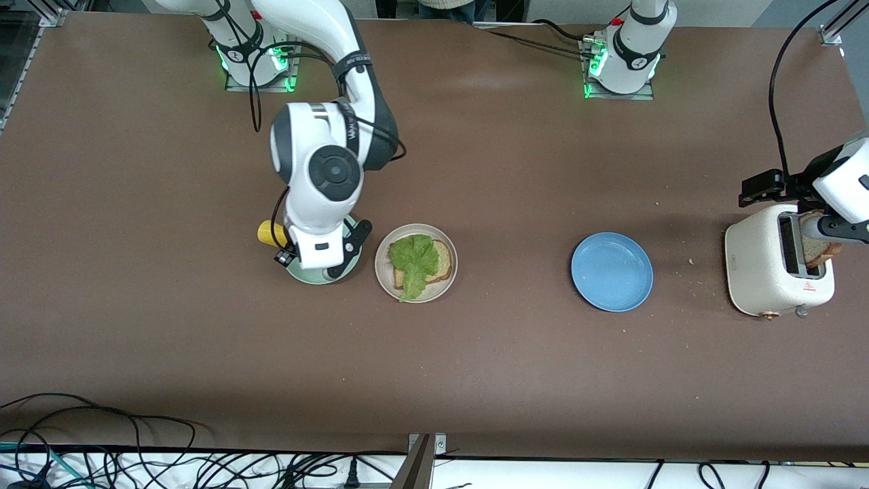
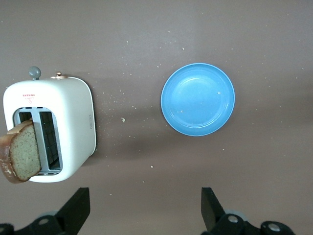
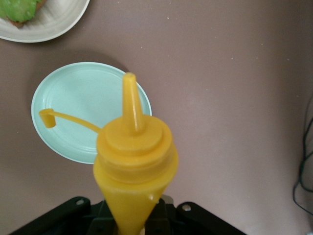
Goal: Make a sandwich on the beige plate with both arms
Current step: 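Carry the yellow bottle back beside the green plate with the right gripper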
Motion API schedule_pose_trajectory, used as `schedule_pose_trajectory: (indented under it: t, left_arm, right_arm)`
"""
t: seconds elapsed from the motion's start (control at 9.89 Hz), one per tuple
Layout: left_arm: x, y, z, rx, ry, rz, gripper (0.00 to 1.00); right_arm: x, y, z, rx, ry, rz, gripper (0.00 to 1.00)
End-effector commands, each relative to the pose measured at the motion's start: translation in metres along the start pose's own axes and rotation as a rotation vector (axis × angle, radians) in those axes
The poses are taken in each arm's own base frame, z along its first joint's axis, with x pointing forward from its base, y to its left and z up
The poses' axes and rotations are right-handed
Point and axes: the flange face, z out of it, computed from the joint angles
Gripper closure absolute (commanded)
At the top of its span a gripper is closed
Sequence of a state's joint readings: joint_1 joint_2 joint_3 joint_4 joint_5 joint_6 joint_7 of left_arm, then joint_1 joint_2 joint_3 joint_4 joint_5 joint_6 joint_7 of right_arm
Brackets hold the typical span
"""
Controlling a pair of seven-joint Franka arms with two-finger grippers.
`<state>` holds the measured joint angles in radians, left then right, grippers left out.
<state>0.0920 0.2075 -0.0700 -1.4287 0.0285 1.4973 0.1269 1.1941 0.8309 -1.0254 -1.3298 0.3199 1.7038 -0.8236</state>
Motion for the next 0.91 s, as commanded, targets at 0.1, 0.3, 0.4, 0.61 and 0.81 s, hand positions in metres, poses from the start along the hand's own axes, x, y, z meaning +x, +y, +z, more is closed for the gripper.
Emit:
schedule_pose_trajectory:
  t: [0.1, 0.3, 0.4, 0.61, 0.81]
  left_arm:
    - [0.003, -0.002, -0.005, -0.006, 0.011, 0.013, 0.00]
    - [0.003, -0.002, -0.005, -0.006, 0.013, 0.013, 0.00]
    - [0.003, -0.003, -0.005, -0.006, 0.012, 0.012, 0.00]
    - [0.003, -0.003, -0.005, -0.006, 0.012, 0.010, 0.00]
    - [0.003, -0.003, -0.005, -0.006, 0.012, 0.010, 0.00]
  right_arm:
    - [-0.044, 0.041, -0.013, 0.125, 0.111, -0.028, 1.00]
    - [-0.066, 0.060, -0.018, 0.175, 0.170, -0.012, 1.00]
    - [-0.072, 0.066, -0.017, 0.204, 0.199, -0.017, 1.00]
    - [-0.087, 0.085, -0.008, 0.259, 0.246, 0.008, 1.00]
    - [-0.114, 0.111, 0.001, 0.352, 0.365, -0.007, 1.00]
